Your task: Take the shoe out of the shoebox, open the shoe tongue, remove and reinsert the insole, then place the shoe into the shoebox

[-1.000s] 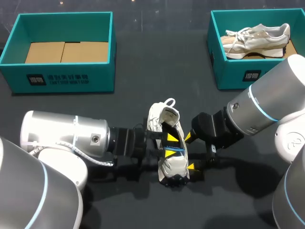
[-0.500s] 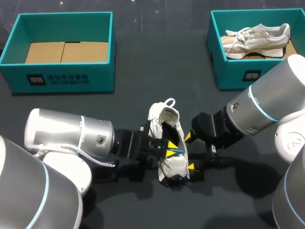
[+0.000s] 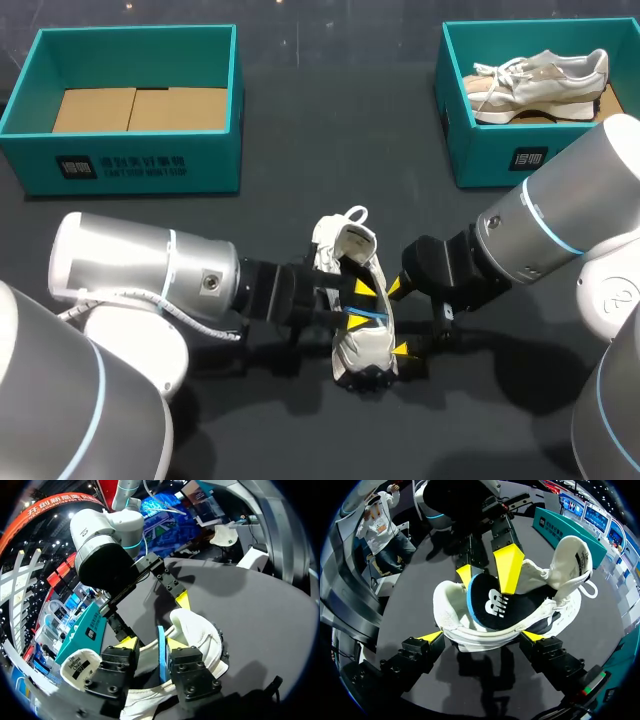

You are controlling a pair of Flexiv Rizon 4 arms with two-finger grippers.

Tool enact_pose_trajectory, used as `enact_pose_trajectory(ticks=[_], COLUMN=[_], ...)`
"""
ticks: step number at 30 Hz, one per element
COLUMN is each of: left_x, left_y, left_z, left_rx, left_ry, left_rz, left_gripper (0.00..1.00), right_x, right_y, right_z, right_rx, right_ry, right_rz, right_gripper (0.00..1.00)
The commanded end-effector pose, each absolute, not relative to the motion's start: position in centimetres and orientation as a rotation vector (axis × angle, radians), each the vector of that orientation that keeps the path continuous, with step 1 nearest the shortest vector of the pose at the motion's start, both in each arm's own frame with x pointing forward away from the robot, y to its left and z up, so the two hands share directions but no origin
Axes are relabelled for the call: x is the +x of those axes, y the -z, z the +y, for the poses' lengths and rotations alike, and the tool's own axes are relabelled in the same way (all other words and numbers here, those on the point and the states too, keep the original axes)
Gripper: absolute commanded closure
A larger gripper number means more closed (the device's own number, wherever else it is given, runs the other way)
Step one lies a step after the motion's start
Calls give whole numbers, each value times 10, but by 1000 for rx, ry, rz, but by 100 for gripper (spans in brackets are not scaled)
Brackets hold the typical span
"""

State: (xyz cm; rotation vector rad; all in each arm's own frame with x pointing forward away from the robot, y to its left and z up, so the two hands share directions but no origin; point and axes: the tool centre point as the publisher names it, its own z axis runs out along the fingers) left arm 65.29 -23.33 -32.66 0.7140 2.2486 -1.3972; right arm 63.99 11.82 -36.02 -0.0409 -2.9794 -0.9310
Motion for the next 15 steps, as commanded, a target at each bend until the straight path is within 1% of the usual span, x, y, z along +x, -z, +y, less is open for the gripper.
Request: enact_pose_trajectory(ticks=[1, 5, 10, 15], left_x=[649, 647, 645, 641], left_y=[321, 319, 316, 313], left_z=[-222, -218, -209, -196], left_rx=[717, 729, 750, 776], left_ry=[1406, 1405, 1405, 1402], left_rz=[2248, 2263, 2287, 2325], left_gripper=[67, 65, 67, 69], right_x=[638, 638, 638, 638], right_y=[361, 361, 361, 352], right_z=[119, 119, 119, 93], right_rx=[-43, -43, -43, -60], right_ry=[931, 931, 931, 932], right_rz=[-2983, -2983, -2983, -2984], right_gripper=[0, 0, 0, 0])
